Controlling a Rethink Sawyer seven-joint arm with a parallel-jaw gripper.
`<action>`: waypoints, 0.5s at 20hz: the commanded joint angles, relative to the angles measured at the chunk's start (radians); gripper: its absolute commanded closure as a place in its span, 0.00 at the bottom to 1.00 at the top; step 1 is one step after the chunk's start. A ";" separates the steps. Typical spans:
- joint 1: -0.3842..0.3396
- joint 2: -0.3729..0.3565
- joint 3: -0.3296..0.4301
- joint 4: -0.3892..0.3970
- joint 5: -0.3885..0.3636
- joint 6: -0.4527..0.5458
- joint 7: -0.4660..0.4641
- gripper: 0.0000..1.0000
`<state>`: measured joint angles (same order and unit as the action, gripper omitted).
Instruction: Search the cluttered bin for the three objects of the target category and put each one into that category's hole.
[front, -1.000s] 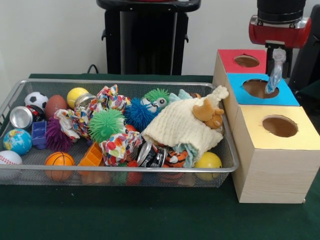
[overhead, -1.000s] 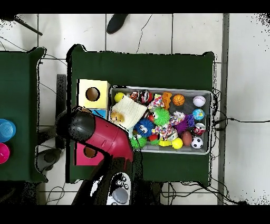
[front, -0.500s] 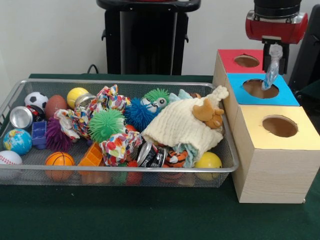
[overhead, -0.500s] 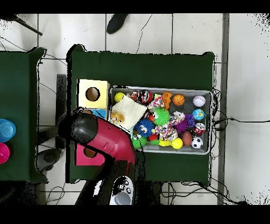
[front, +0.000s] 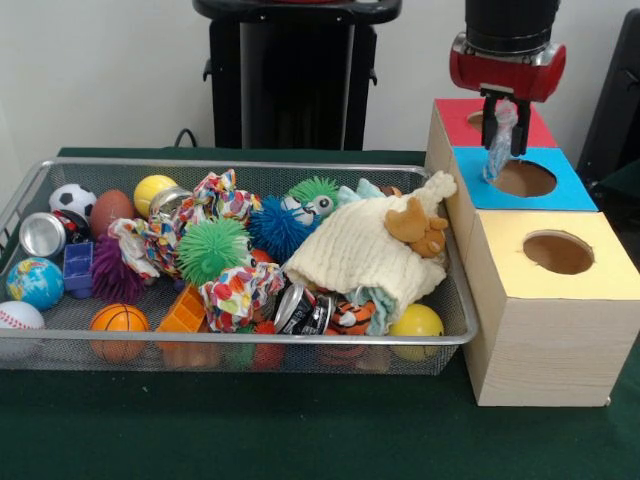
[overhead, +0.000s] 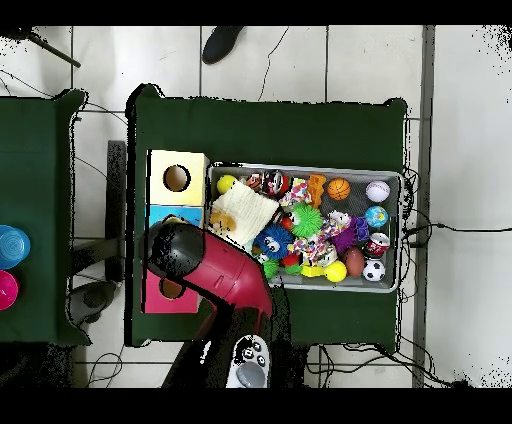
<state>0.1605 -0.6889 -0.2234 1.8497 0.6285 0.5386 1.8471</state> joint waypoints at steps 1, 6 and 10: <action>-0.039 0.053 0.060 0.083 -0.051 -0.064 0.128 1.00; -0.051 0.050 0.103 0.104 -0.017 -0.094 0.142 1.00; -0.047 0.062 0.098 0.084 -0.013 -0.075 0.169 1.00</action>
<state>0.1473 -0.6883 -0.2025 1.8549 0.6277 0.5192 1.8471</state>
